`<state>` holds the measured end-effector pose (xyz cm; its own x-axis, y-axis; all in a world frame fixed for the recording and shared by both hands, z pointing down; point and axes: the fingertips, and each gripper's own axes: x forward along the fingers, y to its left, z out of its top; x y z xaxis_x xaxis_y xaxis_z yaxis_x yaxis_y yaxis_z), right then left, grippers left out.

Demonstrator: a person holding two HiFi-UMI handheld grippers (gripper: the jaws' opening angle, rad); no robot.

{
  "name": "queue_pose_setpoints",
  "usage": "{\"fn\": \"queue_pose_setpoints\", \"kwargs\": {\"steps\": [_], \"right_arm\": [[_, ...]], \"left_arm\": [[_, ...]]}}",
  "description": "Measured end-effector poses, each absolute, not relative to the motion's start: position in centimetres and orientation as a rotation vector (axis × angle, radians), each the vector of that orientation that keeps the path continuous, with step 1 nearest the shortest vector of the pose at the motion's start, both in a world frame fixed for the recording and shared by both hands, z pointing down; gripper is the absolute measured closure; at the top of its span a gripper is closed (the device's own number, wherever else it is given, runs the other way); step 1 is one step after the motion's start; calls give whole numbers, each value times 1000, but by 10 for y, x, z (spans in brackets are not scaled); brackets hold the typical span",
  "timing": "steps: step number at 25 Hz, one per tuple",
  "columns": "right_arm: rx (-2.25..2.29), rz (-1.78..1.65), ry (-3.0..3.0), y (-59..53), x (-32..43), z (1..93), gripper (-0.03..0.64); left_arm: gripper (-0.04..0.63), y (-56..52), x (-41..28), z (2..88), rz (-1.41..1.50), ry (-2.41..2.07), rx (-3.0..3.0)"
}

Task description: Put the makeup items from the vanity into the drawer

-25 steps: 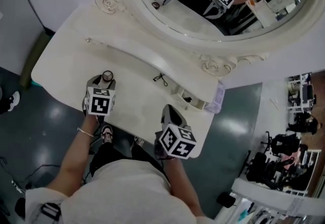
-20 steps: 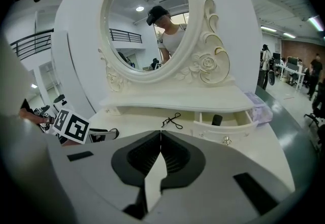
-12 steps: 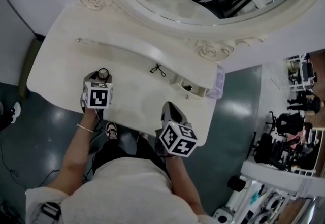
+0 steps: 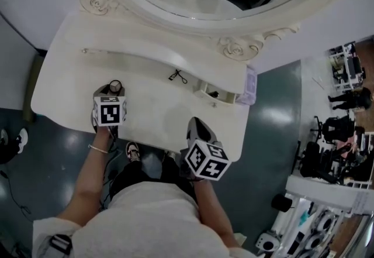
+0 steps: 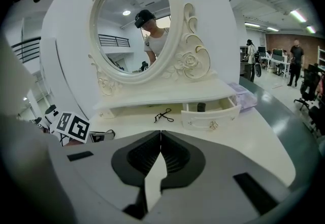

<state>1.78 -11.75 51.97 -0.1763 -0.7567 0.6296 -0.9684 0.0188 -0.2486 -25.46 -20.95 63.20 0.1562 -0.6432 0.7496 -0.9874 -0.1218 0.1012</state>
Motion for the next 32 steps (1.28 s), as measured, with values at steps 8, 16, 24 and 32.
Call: {"fn": "queue_pose_setpoints", "kwargs": {"steps": [8,16,24,32], "right_arm": [[1786,936,-1993,-111,30,516,598],[1813,964,-2017,-100,44,515,598],[1893,1029,-2016,-85,80,518,598],[1984,1035,-1998,-81,140,510,598]], "left_arm": [[387,-201,-238,614,691,-1549,1878],[387,-189,-201,588,673,-1520,1944],[387,-180,-148,554,709,-1481,2063],[387,-179,-82,533,747,-1424,2151]]}}
